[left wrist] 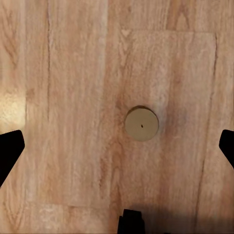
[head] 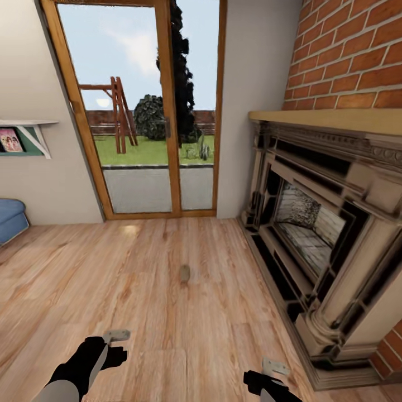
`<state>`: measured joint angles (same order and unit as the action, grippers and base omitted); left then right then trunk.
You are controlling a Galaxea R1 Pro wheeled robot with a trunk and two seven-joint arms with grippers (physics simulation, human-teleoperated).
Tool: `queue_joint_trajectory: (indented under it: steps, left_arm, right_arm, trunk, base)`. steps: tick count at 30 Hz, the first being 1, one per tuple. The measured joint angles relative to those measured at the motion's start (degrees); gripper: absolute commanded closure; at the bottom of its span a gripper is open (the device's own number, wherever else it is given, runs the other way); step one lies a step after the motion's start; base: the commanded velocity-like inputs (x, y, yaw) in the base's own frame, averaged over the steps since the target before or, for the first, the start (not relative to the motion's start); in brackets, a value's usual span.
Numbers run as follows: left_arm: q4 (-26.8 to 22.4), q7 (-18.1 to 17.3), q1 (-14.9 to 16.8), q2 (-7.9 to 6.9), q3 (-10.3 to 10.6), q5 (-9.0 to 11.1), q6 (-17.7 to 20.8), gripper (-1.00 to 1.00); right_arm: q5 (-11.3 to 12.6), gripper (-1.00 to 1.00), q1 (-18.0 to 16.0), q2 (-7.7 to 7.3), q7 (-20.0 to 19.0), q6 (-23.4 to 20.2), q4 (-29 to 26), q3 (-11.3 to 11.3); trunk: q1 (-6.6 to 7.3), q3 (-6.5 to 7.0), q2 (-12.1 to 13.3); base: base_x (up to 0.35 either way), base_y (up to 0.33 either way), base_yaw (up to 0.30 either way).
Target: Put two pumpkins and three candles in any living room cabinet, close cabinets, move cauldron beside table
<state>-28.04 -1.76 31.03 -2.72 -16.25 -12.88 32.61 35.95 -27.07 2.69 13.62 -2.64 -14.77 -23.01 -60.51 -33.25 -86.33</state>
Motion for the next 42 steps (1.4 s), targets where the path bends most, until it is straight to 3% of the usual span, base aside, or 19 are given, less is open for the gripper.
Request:
queue_joint_trajectory:
  steps: [8,12,17,34,42]
  left_arm:
    - [0.0,0.0,0.0,0.0,-0.01,0.03,0.06,-1.0]
    - [0.0,0.0,0.0,0.02,-0.01,-0.02,0.01,-1.0]
    - [0.0,-0.05,0.0,0.14,-0.01,-0.11,0.0,-1.0]
    - [0.0,-0.17,0.0,0.25,-0.13,-0.03,0.4,-1.0]
    - [0.0,-0.18,0.0,0.35,-0.24,0.26,0.65,-1.0]
  right_arm:
    - [0.0,-1.0,0.0,-0.04,0.0,0.08,0.0,-0.02]
    - [0.0,-1.0,0.0,-0.05,0.0,0.71,0.0,-0.02]
    - [-0.01,-1.0,0.0,-0.13,-0.01,4.66,0.35,-0.02]
    - [0.0,-1.0,0.0,-0.11,-0.06,5.43,0.42,-0.04]
    - [0.07,-1.0,0.0,-0.05,0.0,5.32,0.06,0.04]
  trunk:
    - [0.0,0.0,0.0]
    - [0.0,0.0,0.0]
    - [0.0,0.0,0.0]
    - [0.0,0.0,0.0]
    - [-1.75,-1.43,-3.19]
  base:
    - [0.112,-0.028,0.207]
    - [0.198,0.004,0.024]
    - [0.096,-0.047,0.004]
    - [0.127,-0.024,0.0]
    - [0.001,0.0,0.0]
